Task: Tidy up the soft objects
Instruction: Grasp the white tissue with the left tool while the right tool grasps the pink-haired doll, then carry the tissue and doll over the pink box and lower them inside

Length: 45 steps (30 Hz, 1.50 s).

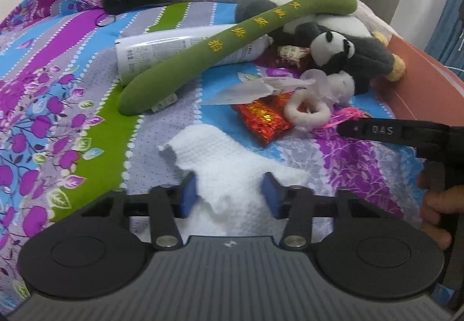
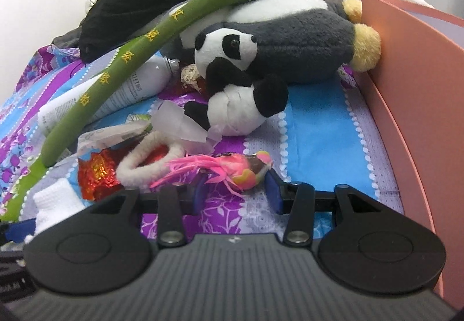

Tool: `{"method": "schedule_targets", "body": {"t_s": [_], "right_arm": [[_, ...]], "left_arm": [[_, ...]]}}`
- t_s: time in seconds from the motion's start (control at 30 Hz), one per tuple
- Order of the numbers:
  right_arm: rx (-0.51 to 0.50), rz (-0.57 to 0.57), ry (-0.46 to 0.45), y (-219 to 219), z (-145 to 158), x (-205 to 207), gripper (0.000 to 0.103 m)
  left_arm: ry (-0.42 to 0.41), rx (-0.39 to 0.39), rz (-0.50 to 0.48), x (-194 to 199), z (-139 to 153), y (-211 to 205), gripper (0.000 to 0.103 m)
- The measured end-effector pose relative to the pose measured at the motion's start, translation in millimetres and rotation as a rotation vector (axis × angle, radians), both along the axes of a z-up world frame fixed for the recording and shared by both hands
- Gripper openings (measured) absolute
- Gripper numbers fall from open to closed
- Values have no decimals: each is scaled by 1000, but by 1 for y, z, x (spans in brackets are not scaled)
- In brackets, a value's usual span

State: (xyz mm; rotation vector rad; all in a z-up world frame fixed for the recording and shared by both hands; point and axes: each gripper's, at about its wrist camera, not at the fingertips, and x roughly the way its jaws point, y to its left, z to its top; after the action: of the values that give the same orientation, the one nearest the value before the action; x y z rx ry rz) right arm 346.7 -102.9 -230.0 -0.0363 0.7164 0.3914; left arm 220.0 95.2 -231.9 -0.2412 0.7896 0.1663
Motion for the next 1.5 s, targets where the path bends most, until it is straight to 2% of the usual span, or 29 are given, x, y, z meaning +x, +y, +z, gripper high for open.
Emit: {"method": "schedule_targets", "body": {"t_s": [0.03,0.13,0.23,0.47,0.97,1.13,1.23,1.3,1.5], "right_arm": [[-2,3,-1,0,0,-1,33],[-4,7,-3,-1,3,-3,32],[-4,10,-6,-3,7,-8,32],[0,12,-27,-11,21,-31,32],[10,26,-36,-30,57,-107,32],[40,13,-46,-39,85,-133,32],[84,6,-13,-46,101,-146,32],[88,12,-33,-49,113,-159,32],[105,1,-58,-64,134,-186,32]], "left_arm": [[0,-6,5,0,0,2,34],[1,-48,18,-2,2,10,19],[1,-79,24,-5,5,12,14],[-22,-97,22,-19,21,6,12],[-107,-104,27,-73,79,-8,11],[-132,-104,16,-91,107,-18,11],[-143,-101,7,-103,122,-25,12],[-147,-97,1,-112,130,-31,12],[-134,-86,-24,-137,144,-49,12]]}}
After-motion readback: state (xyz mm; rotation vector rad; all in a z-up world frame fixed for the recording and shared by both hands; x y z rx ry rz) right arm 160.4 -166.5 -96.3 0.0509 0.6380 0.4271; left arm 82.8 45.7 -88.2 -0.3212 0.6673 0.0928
